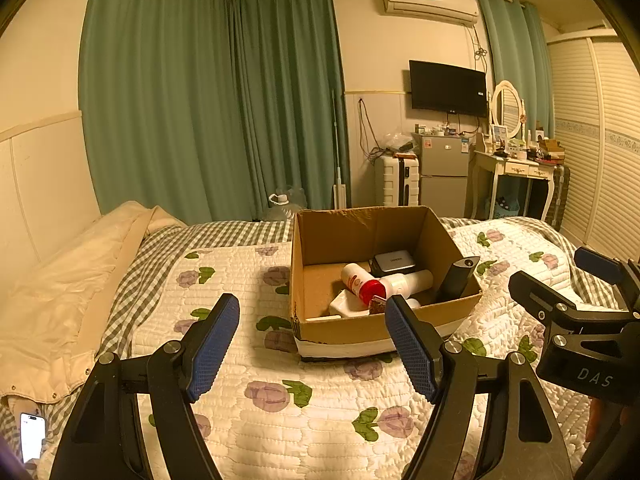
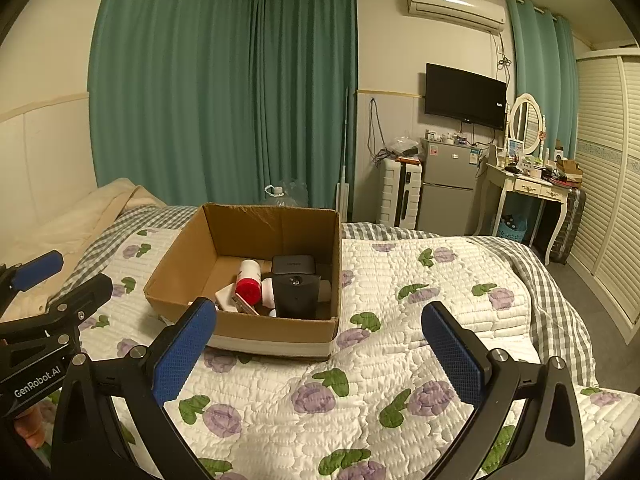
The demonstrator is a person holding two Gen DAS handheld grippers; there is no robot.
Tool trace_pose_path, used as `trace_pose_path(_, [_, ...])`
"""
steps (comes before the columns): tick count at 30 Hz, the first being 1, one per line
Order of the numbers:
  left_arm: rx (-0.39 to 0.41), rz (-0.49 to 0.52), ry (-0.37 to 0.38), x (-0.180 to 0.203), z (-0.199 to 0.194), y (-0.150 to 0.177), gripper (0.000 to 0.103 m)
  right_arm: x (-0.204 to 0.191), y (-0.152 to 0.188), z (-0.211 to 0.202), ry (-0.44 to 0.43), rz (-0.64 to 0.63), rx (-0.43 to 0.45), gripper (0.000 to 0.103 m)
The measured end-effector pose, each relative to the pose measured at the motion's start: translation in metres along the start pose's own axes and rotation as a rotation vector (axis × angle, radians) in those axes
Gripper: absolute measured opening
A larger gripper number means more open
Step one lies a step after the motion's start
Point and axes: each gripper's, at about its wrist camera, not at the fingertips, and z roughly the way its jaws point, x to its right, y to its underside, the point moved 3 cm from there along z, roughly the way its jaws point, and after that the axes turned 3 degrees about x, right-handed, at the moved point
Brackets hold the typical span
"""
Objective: Organize rigid objects
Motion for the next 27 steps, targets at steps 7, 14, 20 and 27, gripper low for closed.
trace_pose_path(7, [0.0,0.0,0.001,-0.0003,0.0001,0.0,0.078,-0.0002,0.0005,-0.0002,0.0,-0.001,-0.001,0.103])
trace_pose_path(14, [-0.003,0.0,0.002,-0.0004,0.0006,0.0002,0.078,-0.0017,0.0026,0.0012,0.002,-0.001,-0.005,0.103])
trace_pose_path(20, [-0.003,0.001,0.0,-0.0001,0.0008,0.0003,0.078,-0.0024,0.005,0.0024,0.004,-0.001,-0.012,0.103])
trace_pose_path(27, [-0.01,-0.003,-0.002,-0.0005,0.0005,0.0017,0.078,-0.0025,0.0048,0.0033,0.006,-0.002,-0.014,0.103])
